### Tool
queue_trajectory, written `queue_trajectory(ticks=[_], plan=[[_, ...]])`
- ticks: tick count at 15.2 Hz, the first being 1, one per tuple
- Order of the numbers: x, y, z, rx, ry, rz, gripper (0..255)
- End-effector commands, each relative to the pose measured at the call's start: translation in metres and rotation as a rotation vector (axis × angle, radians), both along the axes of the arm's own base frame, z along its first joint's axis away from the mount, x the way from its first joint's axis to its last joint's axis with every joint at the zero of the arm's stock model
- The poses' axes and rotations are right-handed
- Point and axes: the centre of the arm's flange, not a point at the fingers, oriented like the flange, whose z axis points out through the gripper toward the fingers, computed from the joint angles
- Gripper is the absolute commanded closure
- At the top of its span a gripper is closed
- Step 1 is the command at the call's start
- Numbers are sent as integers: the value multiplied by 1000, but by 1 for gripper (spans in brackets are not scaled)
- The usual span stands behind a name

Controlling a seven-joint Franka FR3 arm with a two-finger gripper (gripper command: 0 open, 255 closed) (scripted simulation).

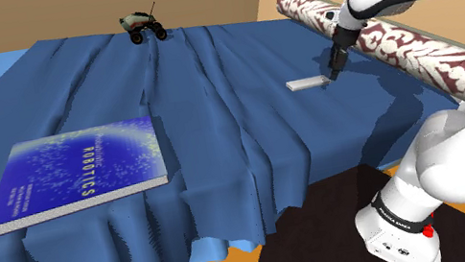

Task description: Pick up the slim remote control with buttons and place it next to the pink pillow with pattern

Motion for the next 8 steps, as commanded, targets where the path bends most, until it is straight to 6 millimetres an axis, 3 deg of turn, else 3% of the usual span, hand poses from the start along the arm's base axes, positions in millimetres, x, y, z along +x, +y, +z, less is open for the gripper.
queue_trajectory(ticks=[1,8], plan=[[12,-18,-15,-7,2,70,0],[63,-82,-58,-21,9,289,0]])
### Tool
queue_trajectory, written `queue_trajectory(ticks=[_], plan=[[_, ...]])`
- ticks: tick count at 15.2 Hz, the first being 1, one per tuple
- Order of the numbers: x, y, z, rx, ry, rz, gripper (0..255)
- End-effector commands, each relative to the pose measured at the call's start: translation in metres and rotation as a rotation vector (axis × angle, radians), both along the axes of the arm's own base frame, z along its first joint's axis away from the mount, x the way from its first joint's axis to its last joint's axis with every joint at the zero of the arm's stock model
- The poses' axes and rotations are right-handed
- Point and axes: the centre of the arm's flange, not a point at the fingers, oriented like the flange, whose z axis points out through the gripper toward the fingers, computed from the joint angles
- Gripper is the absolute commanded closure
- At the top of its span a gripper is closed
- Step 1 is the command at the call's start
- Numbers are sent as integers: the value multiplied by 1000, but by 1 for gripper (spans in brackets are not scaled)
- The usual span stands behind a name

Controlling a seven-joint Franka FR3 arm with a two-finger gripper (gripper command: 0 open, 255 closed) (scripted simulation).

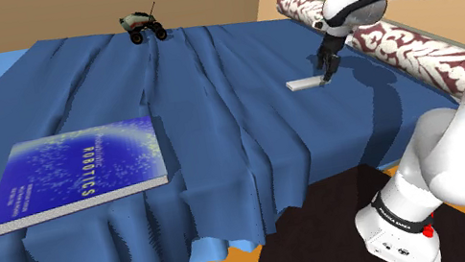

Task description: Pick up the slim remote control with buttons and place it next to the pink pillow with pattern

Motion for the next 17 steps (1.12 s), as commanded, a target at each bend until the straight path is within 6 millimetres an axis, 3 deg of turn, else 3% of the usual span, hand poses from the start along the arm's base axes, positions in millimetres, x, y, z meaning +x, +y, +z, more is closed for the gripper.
queue_trajectory(ticks=[1,6,13,17], plan=[[18,-17,-13,-8,-1,72,0],[60,-51,-41,-17,4,217,0],[60,-52,-78,-17,4,217,0],[61,-52,-81,-17,4,217,0]])
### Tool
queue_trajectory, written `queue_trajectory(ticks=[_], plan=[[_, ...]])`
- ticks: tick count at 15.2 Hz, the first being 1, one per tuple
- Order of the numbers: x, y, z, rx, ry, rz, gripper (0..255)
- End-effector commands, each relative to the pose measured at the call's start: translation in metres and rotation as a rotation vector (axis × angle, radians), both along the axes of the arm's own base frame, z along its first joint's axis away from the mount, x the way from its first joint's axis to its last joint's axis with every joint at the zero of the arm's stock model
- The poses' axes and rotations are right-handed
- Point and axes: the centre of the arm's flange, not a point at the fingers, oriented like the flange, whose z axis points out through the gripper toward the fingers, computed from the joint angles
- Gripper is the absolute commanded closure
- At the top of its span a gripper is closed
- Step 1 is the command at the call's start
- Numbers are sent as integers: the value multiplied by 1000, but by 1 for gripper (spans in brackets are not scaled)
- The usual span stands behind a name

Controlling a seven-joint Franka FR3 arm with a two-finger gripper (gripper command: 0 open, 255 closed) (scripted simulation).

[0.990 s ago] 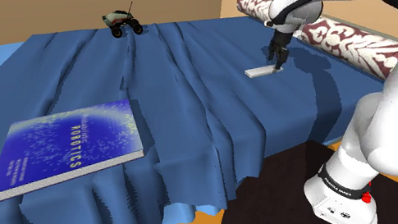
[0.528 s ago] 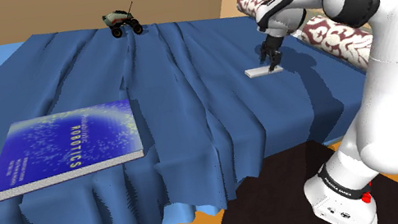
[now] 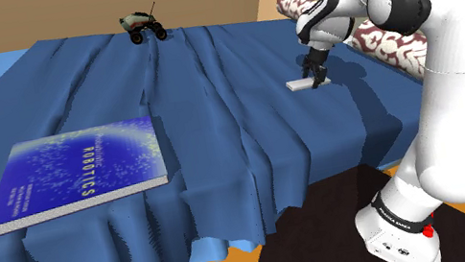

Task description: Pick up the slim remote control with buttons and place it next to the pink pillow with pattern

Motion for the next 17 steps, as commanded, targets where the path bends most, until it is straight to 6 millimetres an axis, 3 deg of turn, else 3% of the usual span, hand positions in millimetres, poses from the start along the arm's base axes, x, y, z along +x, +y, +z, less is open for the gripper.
queue_trajectory(ticks=[1,4,5,14,17], plan=[[0,0,0,0,0,0,0],[0,0,0,0,0,0,0],[0,0,0,0,0,0,255],[0,0,0,0,0,0,255],[0,0,15,0,0,0,255]])
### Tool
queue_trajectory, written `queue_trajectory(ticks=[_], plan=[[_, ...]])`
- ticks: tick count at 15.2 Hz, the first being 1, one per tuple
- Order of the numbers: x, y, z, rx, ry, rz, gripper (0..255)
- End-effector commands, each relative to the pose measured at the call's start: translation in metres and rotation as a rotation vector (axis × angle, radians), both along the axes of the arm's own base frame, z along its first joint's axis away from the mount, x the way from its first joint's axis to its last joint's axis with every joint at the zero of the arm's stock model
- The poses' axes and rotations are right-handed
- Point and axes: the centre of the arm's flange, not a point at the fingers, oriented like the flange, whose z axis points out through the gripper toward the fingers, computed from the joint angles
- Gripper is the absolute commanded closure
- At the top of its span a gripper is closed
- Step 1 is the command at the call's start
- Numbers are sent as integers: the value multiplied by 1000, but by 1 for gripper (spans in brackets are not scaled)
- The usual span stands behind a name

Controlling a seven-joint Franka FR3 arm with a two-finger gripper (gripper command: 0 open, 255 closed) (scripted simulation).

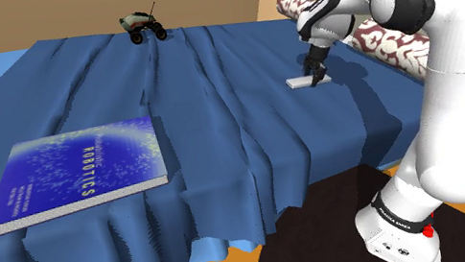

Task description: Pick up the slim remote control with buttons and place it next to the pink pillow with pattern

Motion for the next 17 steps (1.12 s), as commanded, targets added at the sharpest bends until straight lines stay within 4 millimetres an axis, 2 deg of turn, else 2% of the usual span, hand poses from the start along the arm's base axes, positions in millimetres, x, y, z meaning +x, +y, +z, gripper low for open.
queue_trajectory(ticks=[1,17], plan=[[0,0,10,0,0,0,255],[0,0,95,0,0,0,255]])
